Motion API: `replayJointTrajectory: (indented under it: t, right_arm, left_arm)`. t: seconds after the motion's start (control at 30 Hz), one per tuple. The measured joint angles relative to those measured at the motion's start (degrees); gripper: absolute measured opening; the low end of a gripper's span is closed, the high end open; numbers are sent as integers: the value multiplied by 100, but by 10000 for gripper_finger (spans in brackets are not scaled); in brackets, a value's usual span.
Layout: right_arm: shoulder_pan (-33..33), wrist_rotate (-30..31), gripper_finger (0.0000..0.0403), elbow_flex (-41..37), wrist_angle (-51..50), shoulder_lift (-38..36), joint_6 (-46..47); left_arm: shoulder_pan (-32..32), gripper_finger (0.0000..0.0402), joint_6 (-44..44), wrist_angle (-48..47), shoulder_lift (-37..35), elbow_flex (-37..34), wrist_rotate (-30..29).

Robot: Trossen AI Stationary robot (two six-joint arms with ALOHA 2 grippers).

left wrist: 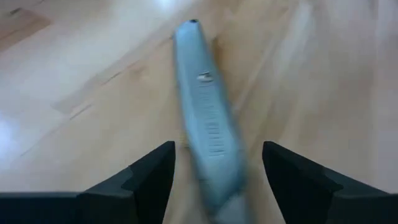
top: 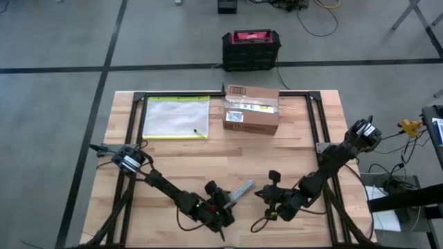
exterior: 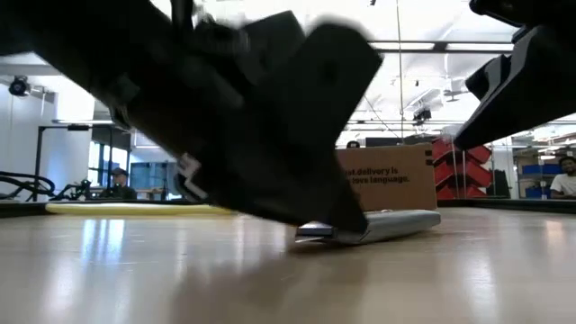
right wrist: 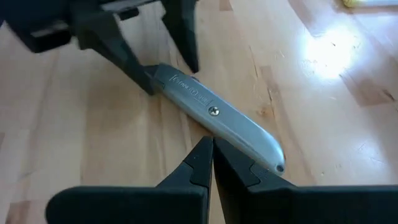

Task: Unpack boxes
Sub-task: Open the box using the gray cutter

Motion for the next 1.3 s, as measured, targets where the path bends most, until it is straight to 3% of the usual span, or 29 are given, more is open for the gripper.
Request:
replayJointTrajectory:
  t: [0.3,0.73,0.9,1.1,1.3]
  right_arm:
    - [73,85,11,0,23,0,172]
    - [73,93,112,0,37,0,261]
    - [73,98,132,0,38,0,254]
    - [73,84,142,0,39,0,432]
    - [73,38,153,0,34,-3,1008]
  left_arm:
    - [73,229,1,-127,5,-32,-29]
    - [210,203,126,-106,124,-36,43]
    - [208,174,135,11,221,-29,10]
    - [210,103,350,7,186,-28,76]
    - [191,102,377,-16,169,-34,57]
